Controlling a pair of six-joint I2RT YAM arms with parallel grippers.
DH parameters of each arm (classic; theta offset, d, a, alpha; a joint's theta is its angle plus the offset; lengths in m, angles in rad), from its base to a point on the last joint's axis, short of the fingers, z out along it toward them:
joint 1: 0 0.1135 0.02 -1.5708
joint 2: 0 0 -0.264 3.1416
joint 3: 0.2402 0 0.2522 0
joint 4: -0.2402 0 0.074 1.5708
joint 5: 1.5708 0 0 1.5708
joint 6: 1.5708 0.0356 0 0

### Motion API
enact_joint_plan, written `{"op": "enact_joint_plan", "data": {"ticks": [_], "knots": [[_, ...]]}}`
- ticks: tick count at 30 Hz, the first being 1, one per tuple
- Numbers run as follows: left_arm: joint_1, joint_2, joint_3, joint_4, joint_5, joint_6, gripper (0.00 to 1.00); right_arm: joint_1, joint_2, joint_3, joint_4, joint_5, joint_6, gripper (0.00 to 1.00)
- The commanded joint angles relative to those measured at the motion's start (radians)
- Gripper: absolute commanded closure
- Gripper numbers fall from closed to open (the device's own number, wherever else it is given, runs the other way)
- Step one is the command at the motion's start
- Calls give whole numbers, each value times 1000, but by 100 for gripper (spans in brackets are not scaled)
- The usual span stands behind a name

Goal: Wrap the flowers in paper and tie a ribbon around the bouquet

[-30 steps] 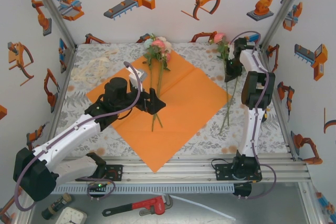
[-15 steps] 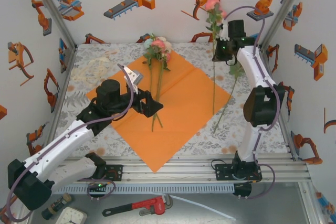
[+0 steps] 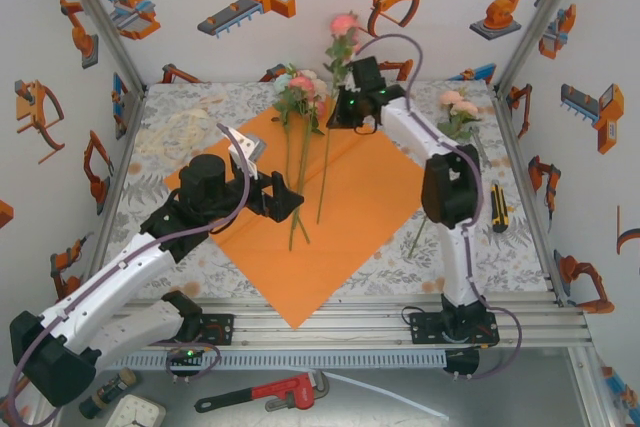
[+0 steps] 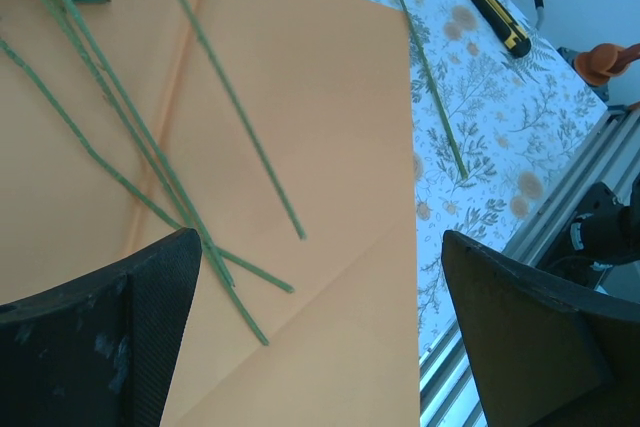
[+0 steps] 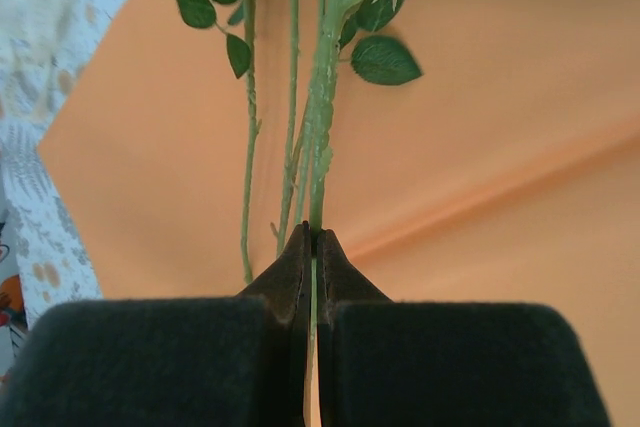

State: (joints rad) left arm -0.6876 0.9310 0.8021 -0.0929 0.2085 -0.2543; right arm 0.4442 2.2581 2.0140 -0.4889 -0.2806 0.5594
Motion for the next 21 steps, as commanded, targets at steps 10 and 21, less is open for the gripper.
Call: {"op": "enact_joint_plan", "data": {"ticks": [10, 21], "knots": [[-4, 15, -6, 8, -7, -22, 3, 54, 120, 2, 34, 9, 54, 86], [-3, 42, 2, 29, 1, -37, 3, 26, -54, -64, -21, 69, -32, 57]]}}
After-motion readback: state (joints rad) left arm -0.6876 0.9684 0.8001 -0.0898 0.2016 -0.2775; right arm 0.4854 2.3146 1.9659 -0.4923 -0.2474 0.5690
